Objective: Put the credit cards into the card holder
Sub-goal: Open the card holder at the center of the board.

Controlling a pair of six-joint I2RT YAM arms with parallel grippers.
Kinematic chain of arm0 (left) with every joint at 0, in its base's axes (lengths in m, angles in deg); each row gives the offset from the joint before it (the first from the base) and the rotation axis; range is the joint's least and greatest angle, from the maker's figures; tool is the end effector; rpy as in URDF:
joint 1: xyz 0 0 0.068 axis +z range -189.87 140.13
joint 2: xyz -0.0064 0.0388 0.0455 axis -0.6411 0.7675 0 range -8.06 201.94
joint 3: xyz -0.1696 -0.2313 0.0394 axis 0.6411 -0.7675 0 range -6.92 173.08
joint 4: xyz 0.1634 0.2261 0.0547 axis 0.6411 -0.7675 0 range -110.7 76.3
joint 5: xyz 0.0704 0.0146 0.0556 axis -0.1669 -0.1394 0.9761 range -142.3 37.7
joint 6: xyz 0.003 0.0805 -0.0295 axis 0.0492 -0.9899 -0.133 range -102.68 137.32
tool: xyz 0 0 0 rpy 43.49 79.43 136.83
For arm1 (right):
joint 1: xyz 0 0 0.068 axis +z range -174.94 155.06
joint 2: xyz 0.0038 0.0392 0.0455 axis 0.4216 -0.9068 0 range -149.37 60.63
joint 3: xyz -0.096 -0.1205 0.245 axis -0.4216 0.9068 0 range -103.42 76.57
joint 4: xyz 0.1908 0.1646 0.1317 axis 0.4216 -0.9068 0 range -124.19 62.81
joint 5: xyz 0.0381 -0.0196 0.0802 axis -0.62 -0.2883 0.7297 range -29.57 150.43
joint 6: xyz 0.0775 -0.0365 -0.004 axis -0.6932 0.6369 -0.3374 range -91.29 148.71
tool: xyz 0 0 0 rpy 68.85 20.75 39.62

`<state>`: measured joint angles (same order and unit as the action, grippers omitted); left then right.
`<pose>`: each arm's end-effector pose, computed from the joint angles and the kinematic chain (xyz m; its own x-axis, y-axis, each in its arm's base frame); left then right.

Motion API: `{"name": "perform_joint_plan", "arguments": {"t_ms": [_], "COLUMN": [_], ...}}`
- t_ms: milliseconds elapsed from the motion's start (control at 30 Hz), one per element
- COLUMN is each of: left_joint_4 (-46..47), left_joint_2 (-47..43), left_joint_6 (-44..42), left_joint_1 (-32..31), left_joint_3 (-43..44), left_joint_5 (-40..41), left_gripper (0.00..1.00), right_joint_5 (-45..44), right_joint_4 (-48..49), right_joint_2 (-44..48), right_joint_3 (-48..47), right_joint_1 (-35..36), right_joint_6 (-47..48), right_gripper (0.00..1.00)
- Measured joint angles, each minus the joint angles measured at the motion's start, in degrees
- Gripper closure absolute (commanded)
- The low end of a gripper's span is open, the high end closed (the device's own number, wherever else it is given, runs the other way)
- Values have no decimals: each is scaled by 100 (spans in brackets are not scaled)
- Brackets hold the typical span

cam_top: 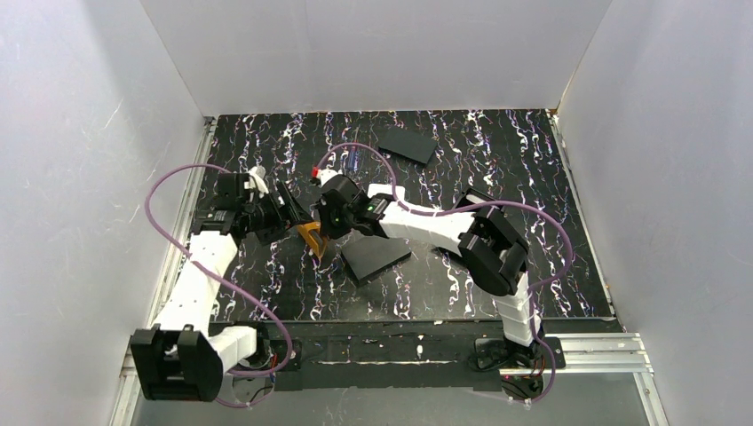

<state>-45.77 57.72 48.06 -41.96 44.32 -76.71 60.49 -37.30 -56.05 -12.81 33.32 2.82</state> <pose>0.2770 -0.0414 0.2567 -0.7861 -0.4372 -0.4370 -0.0990 0.7868 -0.6092 0.2797 0.4525 0.2037 -0.6590 -0.2352 -0.7144 -0.6259 0.6983 0.3475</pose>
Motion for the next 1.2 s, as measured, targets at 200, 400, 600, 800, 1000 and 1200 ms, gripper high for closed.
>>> {"name": "perform_joint_plan", "arguments": {"t_ms": [200, 400, 600, 800, 1000, 1200], "left_joint_4": [-101, -90, 22, 341, 17, -76], "left_joint_2": [-361, 94, 555, 1447, 1856, 1784], "left_joint_6": [2, -4, -57, 28, -267, -356], "left_joint_1": [44, 44, 44, 33, -221, -221], "left_joint_3": [26, 20, 46, 328, 431, 186], "left_joint_5": [131, -59, -197, -398, 96, 424], "left_gripper": [38, 34, 54, 41, 49, 51], "right_joint_5": [-487, -535, -595, -671, -807, -911], "right_joint_4": [-382, -509, -535, -544, -616, -654], "right_joint_2": [0, -2, -2, -2, 0, 85], "right_joint_3": [-208, -208, -208, -208, -208, -208], "right_joint_1": [216, 219, 219, 219, 223, 225], "right_joint_6": [262, 297, 299, 337, 363, 382], "right_gripper": [99, 99, 99, 99, 99, 99]}}
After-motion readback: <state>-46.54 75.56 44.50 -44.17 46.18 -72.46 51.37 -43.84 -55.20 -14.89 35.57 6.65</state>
